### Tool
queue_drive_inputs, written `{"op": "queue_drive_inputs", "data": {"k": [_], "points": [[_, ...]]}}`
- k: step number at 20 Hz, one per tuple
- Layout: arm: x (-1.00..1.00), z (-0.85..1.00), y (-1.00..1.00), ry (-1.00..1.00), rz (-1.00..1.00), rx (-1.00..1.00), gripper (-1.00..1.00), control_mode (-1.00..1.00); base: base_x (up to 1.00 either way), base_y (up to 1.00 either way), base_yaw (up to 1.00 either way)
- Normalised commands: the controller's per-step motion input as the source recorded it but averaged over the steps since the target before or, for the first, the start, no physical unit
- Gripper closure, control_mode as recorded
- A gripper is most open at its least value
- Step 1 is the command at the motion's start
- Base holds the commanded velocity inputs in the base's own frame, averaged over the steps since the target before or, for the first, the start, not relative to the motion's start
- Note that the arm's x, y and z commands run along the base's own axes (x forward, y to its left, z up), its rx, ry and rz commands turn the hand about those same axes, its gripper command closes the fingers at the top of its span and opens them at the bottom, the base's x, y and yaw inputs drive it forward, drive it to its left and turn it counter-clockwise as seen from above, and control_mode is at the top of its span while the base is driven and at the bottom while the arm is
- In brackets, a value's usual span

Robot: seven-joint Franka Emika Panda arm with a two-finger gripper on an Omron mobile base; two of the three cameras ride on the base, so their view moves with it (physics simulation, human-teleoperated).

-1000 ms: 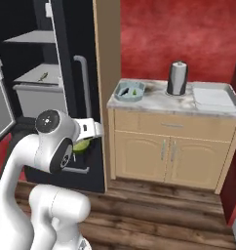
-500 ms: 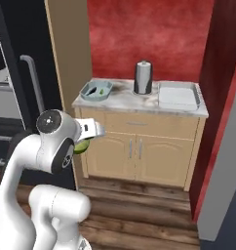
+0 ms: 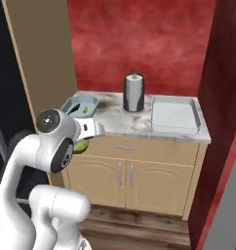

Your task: Place one lemon wedge and one fish in each tupperware on the nearby counter, to pack two identical lunches.

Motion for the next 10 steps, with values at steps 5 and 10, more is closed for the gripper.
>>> {"op": "queue_drive_inputs", "data": {"k": [5, 10], "points": [[0.00, 0.00, 0.00, 0.00, 0.00, 0.00, 1.00, 1.00, 0.95, -0.68, -0.05], [0.00, 0.00, 0.00, 0.00, 0.00, 0.00, 1.00, 1.00, 0.87, -0.78, -0.03]]}}
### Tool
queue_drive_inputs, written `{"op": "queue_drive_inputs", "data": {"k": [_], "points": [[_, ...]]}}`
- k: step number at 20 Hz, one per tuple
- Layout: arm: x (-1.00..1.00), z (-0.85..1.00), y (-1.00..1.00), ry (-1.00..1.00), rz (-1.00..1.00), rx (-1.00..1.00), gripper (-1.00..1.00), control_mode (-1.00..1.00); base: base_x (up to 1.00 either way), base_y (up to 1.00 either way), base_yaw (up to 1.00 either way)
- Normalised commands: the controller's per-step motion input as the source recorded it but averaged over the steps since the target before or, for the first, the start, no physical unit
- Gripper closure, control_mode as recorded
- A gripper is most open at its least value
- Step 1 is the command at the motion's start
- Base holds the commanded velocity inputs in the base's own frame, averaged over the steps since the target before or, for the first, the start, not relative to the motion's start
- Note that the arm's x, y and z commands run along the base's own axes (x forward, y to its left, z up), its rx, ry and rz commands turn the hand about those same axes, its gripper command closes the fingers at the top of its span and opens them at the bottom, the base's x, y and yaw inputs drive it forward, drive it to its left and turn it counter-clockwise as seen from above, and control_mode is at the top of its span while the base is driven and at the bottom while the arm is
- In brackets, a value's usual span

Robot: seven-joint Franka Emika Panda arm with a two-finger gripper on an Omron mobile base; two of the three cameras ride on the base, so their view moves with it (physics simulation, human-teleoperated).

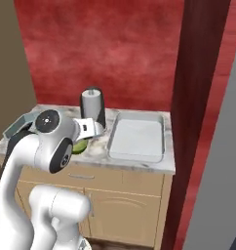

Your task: Place one lemon wedge and one fish in each tupperware on the nearby counter, to pack two identical lunches.

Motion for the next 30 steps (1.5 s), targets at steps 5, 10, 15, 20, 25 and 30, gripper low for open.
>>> {"op": "queue_drive_inputs", "data": {"k": [5, 10, 15, 20, 25, 30], "points": [[0.00, 0.00, 0.00, 0.00, 0.00, 0.00, 1.00, 1.00, 0.93, -0.60, -0.02], [0.00, 0.00, 0.00, 0.00, 0.00, 0.00, 1.00, 1.00, 0.85, -0.32, -0.02], [0.17, 0.00, -0.01, 0.00, -0.01, 0.00, 1.00, -1.00, 0.37, -0.06, -0.01], [0.55, -0.01, -0.21, 0.00, 0.00, 0.00, 1.00, -1.00, 0.00, 0.00, 0.00], [0.88, -0.34, -0.26, 0.04, 0.00, 0.00, 1.00, -1.00, 0.00, 0.00, 0.00], [0.69, -0.95, -0.04, 0.05, 0.00, 0.00, 1.00, -1.00, 0.00, 0.00, 0.00]]}}
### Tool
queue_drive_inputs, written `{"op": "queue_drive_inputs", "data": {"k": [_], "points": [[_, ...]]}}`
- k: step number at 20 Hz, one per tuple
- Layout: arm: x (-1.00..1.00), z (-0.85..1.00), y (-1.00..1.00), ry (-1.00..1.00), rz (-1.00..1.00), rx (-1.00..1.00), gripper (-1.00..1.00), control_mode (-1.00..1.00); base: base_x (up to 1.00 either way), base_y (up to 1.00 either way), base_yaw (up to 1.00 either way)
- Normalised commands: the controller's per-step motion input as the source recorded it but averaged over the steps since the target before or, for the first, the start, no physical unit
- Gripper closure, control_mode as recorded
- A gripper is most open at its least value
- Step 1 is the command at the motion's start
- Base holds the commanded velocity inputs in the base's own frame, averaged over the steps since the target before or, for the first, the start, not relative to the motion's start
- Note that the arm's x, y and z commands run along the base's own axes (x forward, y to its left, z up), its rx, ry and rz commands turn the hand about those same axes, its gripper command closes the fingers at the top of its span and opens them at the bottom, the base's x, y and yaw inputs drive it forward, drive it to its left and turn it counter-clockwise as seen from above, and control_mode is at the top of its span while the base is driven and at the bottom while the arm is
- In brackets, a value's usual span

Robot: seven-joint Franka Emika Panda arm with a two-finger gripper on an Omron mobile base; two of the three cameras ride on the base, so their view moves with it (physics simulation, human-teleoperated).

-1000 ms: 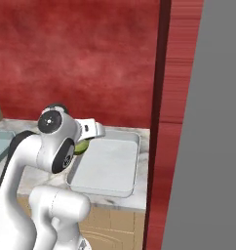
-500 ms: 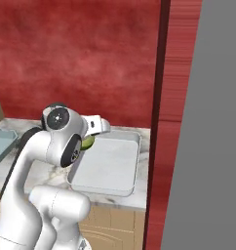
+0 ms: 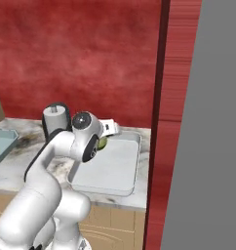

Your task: Place one lemon wedge and one fish in each tupperware on the nearby counter, to pack two identical lunches.

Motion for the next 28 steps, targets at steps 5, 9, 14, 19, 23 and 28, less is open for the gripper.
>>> {"op": "queue_drive_inputs", "data": {"k": [5, 9, 14, 19, 23, 28], "points": [[0.49, -1.00, 0.00, 0.03, 0.00, 0.00, 1.00, -1.00, 0.00, 0.00, 0.00], [0.50, -0.91, -0.02, 0.03, 0.00, 0.00, 1.00, -1.00, 0.00, 0.00, 0.00], [0.54, -0.76, -0.05, 0.05, 0.00, 0.00, 1.00, -1.00, 0.00, 0.00, 0.00], [0.43, -0.60, -0.01, 0.05, 0.00, 0.00, 1.00, -1.00, 0.00, 0.00, 0.00], [0.11, -0.14, -0.01, 0.01, -0.01, 0.00, -1.00, -1.00, 0.00, 0.00, 0.00], [-0.39, 0.78, -0.30, -0.03, -0.01, 0.00, -1.00, -1.00, 0.00, 0.00, 0.00]]}}
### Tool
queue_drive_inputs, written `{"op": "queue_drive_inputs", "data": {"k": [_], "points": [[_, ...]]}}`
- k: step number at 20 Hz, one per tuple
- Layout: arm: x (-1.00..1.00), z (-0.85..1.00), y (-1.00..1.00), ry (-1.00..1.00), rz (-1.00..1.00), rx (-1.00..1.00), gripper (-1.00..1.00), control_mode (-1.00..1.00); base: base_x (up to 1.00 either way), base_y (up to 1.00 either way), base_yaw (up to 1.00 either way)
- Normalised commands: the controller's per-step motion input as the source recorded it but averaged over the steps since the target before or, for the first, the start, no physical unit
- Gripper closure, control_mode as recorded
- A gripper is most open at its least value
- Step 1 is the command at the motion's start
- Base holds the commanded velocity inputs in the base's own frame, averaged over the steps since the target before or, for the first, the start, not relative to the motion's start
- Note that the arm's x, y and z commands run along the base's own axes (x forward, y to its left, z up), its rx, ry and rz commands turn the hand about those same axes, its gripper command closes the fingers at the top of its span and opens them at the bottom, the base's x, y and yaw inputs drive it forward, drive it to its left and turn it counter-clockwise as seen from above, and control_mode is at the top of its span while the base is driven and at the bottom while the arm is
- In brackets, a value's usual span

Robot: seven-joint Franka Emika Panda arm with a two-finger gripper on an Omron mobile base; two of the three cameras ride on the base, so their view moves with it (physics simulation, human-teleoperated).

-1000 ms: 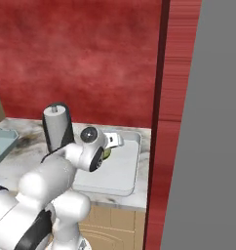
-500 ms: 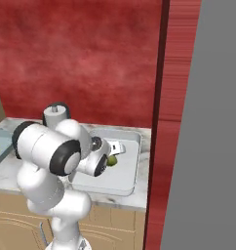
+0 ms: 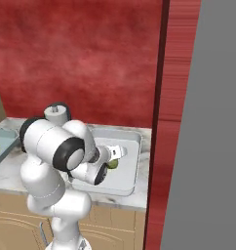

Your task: Place one lemon wedge and one fish in each tupperware on the nearby counter, to pack two identical lunches.

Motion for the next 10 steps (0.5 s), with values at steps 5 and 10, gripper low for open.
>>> {"op": "queue_drive_inputs", "data": {"k": [5, 10], "points": [[-0.30, 1.00, -0.26, 0.00, 0.00, 0.00, -1.00, -1.00, 0.00, 0.00, 0.00], [-0.06, 1.00, -0.01, 0.01, 0.00, -0.01, -1.00, -1.00, 0.00, 0.00, 0.00]]}}
